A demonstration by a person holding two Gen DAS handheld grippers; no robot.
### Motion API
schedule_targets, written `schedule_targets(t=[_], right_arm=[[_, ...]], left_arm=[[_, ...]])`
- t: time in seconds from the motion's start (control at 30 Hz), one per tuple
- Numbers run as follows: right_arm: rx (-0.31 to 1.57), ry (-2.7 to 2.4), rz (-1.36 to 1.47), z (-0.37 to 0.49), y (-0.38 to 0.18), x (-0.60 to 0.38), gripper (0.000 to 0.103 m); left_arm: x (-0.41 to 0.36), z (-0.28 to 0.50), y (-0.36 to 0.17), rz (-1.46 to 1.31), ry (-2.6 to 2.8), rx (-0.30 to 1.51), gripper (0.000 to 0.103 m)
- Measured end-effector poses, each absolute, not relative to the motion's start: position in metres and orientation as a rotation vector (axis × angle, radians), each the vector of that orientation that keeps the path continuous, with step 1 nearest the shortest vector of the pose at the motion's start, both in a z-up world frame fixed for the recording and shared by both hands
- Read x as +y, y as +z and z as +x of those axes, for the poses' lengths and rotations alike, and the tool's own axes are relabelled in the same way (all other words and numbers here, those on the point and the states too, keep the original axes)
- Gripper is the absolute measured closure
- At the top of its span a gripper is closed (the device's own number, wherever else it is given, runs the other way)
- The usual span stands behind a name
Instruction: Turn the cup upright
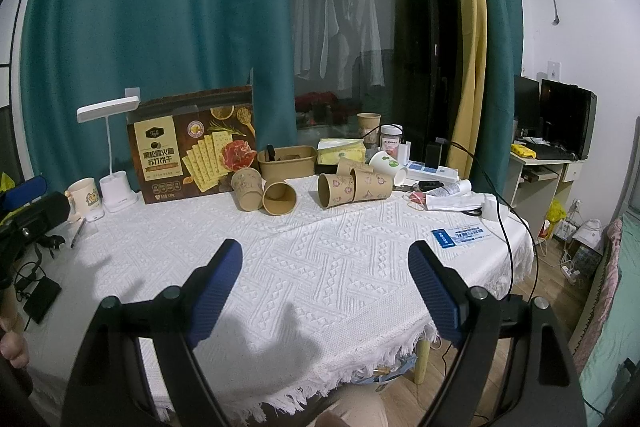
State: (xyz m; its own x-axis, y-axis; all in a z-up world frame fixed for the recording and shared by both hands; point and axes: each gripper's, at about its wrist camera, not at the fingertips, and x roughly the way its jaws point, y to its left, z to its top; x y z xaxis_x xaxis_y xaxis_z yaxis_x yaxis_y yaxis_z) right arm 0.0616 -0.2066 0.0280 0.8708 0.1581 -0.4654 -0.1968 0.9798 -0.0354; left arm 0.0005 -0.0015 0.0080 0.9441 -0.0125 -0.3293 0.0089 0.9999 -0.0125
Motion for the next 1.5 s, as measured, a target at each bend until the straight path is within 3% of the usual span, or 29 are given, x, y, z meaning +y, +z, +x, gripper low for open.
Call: schedule_targets(t=[0.73,0.9,1.13,1.5], right_arm=[[0.487,0.184,-0.08,0.061,0.033,-0.206,0.02],[0.509,0.177,-0.083,0.083,0.01,-0.214,0.02],[0.579,0.141,-0.078,0.136,-0.011,-0.233,0.02],[0.679,0.094,-0.056,0.239,-0.054,-0.265,0.02]], left_arm=[[-0.015,0.003,0.001,-0.007,-0.014,0.348,0.001],[-0.015,0.017,-0.007,-0.016,-0.036,0.383,0.001],[-0.022,0.076,-0.029,0.039,-0.079,0.495,0.001],[-0.029,0.241,-0.061,-0.015,-0.171,0.698,0.001]])
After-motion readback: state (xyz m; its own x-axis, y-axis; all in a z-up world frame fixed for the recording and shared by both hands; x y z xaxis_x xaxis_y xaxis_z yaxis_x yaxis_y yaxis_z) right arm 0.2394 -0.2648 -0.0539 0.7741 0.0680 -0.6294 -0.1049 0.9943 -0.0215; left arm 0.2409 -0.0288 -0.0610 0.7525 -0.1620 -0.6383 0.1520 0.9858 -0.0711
